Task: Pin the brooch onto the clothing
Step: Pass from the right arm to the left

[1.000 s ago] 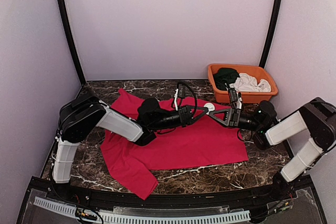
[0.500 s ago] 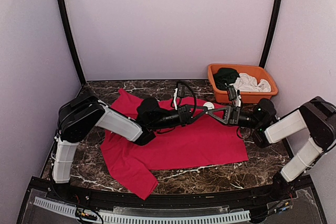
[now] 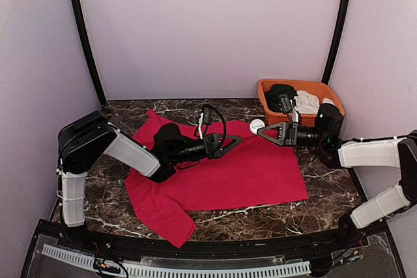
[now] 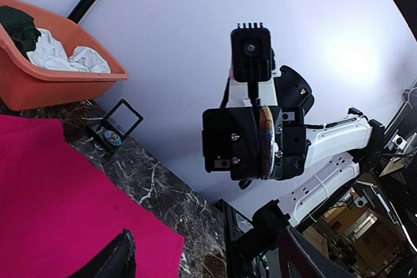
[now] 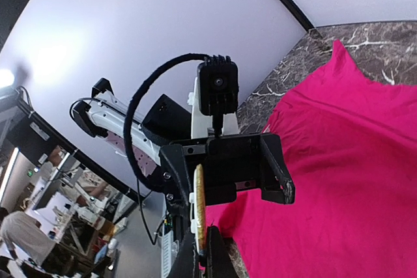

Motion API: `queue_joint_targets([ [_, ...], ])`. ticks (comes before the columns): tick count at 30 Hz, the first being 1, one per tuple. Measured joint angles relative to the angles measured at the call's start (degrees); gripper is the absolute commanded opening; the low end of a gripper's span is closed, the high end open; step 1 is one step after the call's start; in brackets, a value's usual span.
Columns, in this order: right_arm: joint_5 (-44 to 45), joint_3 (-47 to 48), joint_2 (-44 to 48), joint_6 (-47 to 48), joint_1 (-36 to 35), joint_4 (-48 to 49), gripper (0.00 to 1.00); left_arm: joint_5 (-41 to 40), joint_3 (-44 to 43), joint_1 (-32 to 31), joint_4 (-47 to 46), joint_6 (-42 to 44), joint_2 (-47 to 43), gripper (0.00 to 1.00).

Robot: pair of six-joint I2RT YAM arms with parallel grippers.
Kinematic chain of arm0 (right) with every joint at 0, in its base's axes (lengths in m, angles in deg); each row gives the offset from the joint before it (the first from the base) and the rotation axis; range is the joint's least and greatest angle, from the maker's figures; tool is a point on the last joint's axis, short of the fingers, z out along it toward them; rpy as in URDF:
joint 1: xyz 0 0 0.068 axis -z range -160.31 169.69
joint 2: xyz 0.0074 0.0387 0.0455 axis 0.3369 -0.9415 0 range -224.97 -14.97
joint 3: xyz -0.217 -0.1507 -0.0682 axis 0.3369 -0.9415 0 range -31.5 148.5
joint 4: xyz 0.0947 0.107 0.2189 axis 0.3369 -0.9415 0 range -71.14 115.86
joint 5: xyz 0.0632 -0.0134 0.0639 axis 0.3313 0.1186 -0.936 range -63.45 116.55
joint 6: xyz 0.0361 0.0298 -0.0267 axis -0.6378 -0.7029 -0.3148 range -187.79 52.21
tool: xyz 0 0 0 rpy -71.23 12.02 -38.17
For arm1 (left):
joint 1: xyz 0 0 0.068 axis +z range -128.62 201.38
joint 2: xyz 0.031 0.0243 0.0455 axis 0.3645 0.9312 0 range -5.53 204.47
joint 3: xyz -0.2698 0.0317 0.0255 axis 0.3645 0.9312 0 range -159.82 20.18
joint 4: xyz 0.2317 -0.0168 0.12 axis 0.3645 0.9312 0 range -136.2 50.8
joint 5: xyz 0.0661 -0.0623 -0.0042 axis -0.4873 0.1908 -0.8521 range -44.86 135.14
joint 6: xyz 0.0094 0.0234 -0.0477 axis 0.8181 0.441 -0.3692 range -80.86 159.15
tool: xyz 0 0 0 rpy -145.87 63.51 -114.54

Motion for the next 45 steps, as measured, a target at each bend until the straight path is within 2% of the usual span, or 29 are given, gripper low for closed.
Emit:
queue_joint_targets([
  [5, 0.1, 8.1, 7.2, 17.3, 0.0, -29.9, 0.0, 0.7, 1.8, 2.4, 0.0, 2.1, -4.0, 0.79],
  [9, 1.0, 13.3, 8.1, 30.8, 0.0, -51.4, 0.0, 2.4, 1.4, 2.0, 1.2, 3.3, -6.0, 0.79],
  [15, 2.6, 15.3, 4.3, 40.1, -0.9, -67.8, 0.0, 9.5, -4.2, 1.8, 9.3, 5.3, -5.3, 0.79],
  [21, 2.8, 15.3, 4.2, 43.1, -2.3, -73.2, 0.0, 17.4, -14.3, 1.7, 24.3, 12.1, -3.5, 0.78],
  [29, 2.4, 15.8, 4.7, 45.2, -4.2, -75.8, 0.0, 25.5, -21.7, 0.6, 41.0, 19.8, 0.2, 0.68],
  [37, 2.5, 17.4, 4.8, 46.5, -4.2, -77.1, 0.0, 30.9, -24.5, -0.6, 50.4, 24.0, 2.4, 0.55],
  [39, 2.5, 17.5, 4.8, 46.9, -4.2, -77.3, 0.0, 31.3, -24.8, -0.7, 51.2, 24.6, 2.4, 0.49],
  [45, 2.5, 17.5, 4.8, 47.5, -4.2, -78.3, 0.0, 31.9, -24.9, -0.7, 51.6, 25.2, 2.4, 0.42],
])
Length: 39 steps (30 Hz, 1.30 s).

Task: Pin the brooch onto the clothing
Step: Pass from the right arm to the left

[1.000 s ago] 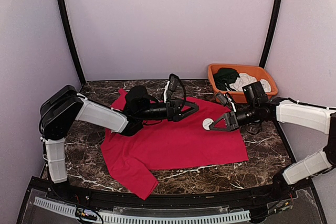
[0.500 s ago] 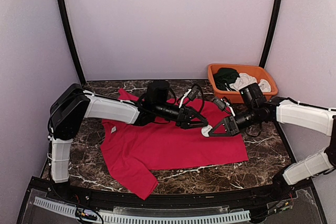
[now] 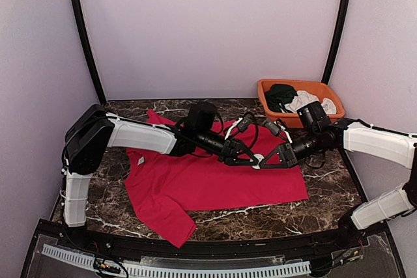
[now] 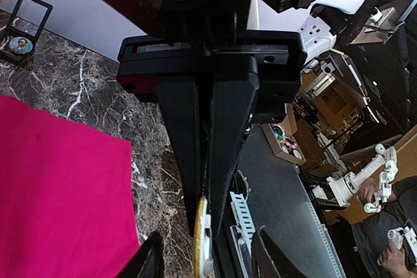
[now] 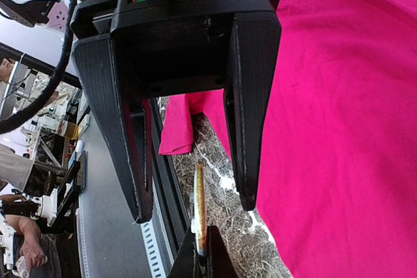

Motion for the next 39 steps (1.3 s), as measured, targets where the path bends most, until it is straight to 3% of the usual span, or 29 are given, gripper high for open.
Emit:
queue_joint_targets([
  [9, 0.0, 0.0, 0.0, 0.1, -0.3, -0.7, 0.0, 0.5, 0.0, 0.9, -3.7, -3.3, 0.0, 0.26],
  [20, 0.0, 0.0, 0.0, 0.5, -0.3, -0.8, 0.0, 1.9, 0.0, 1.1, -3.9, -4.2, 0.7, 0.25],
  [25, 0.0, 0.0, 0.0, 0.5, -0.3, -0.8, 0.0, 2.7, 0.0, 1.0, -3.9, -4.4, 1.6, 0.14],
  [27, 0.0, 0.0, 0.0, 0.5, -0.3, -0.9, 0.0, 2.7, 0.0, 1.0, -3.8, -4.5, 1.9, 0.04],
  [33, 0.3, 0.0, 0.0, 0.5, -0.3, -1.2, 0.0, 3.0, 0.0, 1.0, -4.0, -4.2, 1.9, 0.01],
  [39, 0.2, 0.0, 0.2, -0.1, -0.3, -0.4, 0.26, 1.3, 1.2, 1.1, -9.7, -8.0, 1.9, 0.01],
])
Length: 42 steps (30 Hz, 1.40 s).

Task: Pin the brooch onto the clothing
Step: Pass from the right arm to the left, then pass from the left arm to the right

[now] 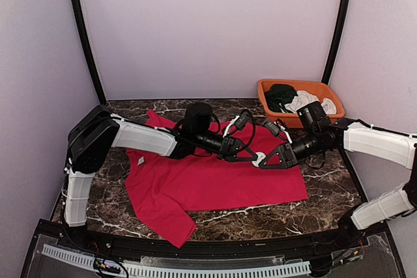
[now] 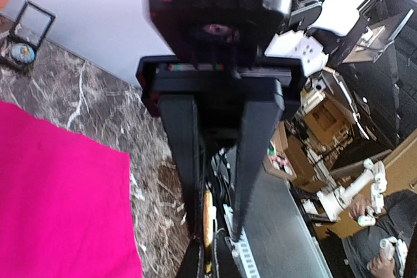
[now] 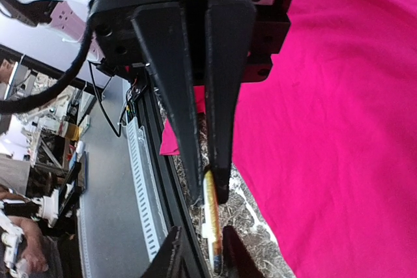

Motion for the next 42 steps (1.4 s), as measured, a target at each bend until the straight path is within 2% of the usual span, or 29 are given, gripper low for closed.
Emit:
queue_joint_targets([
  [3, 0.0, -0.3, 1.6, -2.0, 0.0, 2.0, 0.34, -2.7, 3.3, 0.2, -9.3, -5.1, 0.0, 0.01],
  [10, 2.9, -6.3, 10.9, -11.0, 0.8, 15.9, 0.53, -10.4, 10.9, 0.3, -31.4, -16.1, 0.0, 0.01],
  [14, 6.7, -13.6, 17.1, -18.9, 2.4, 29.7, 0.54, -16.1, 15.9, 0.3, -37.5, -19.0, -0.4, 0.01],
  [17, 9.2, -18.3, 17.7, -24.9, 2.7, 39.2, 0.54, -20.3, 19.5, 0.3, -38.9, -19.2, -1.0, 0.01],
  [24, 11.2, -23.1, 10.4, -33.8, 2.7, 56.2, 0.5, -27.1, 21.6, -1.4, -40.3, -18.5, -2.8, 0.01],
  [35, 9.6, -25.6, -1.3, -41.6, 0.9, 81.3, 0.38, -29.8, 21.6, -2.3, -41.1, -18.4, -3.5, 0.01],
  [40, 9.0, -25.6, -6.7, -43.7, -0.6, 88.0, 0.25, -30.6, 21.8, -2.3, -41.2, -18.5, -3.5, 0.01],
  [42, 8.8, -25.6, -8.4, -44.7, -0.7, 90.6, 0.23, -30.8, 21.8, -2.3, -41.2, -18.6, -3.5, 0.01],
])
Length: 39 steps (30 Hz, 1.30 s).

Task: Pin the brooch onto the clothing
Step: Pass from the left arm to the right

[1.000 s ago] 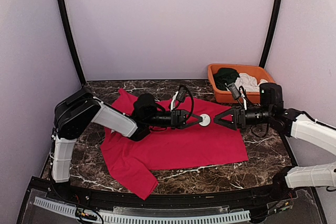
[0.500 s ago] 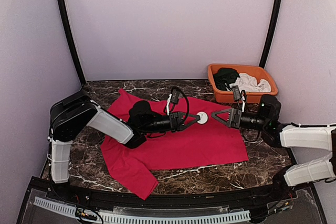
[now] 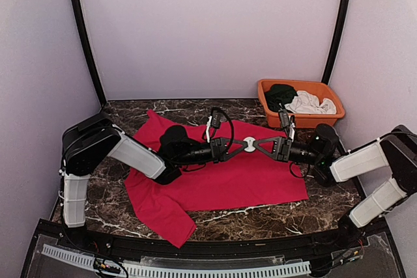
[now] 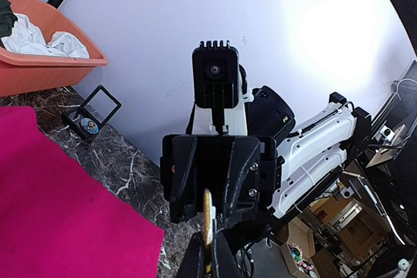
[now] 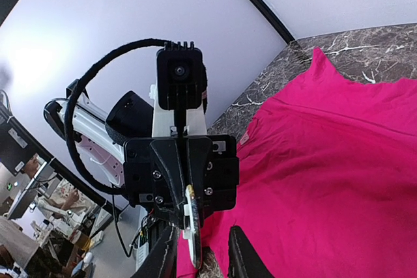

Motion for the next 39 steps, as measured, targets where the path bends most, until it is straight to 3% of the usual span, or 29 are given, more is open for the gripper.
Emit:
queue_joint_targets([
  [9, -1.2, 0.5, -2.6, -2.6, 0.0, 6.0, 0.14, -0.1, 0.0, 0.0, 0.0, -0.1, 0.0, 0.01],
  [20, -2.9, 2.5, -4.3, -3.4, 0.0, 6.3, 0.0, -0.1, 0.0, 0.0, -0.7, -0.1, 0.0, 0.01],
  [28, -3.4, 2.6, -4.3, -3.3, 0.0, 6.4, 0.0, 0.0, 0.0, 0.0, -0.7, -0.1, 0.0, 0.01],
  [30, -3.5, 2.6, -4.3, -3.2, 0.0, 6.4, 0.0, 0.0, 0.0, 0.0, -0.7, -0.2, 0.0, 0.04],
  [32, -3.5, 2.6, -4.3, -3.1, 0.0, 6.2, 0.0, 0.1, 0.0, 0.0, -0.7, -0.3, 0.0, 0.23],
  [34, -3.9, 2.7, -4.2, -2.8, -0.1, 5.4, 0.0, 0.1, 0.0, 0.0, -0.7, -0.3, 0.0, 0.28],
  [39, -4.3, 2.8, -3.5, -1.4, -0.3, 2.6, 0.0, 1.1, -0.1, 0.0, -0.9, -1.9, 0.0, 0.22],
])
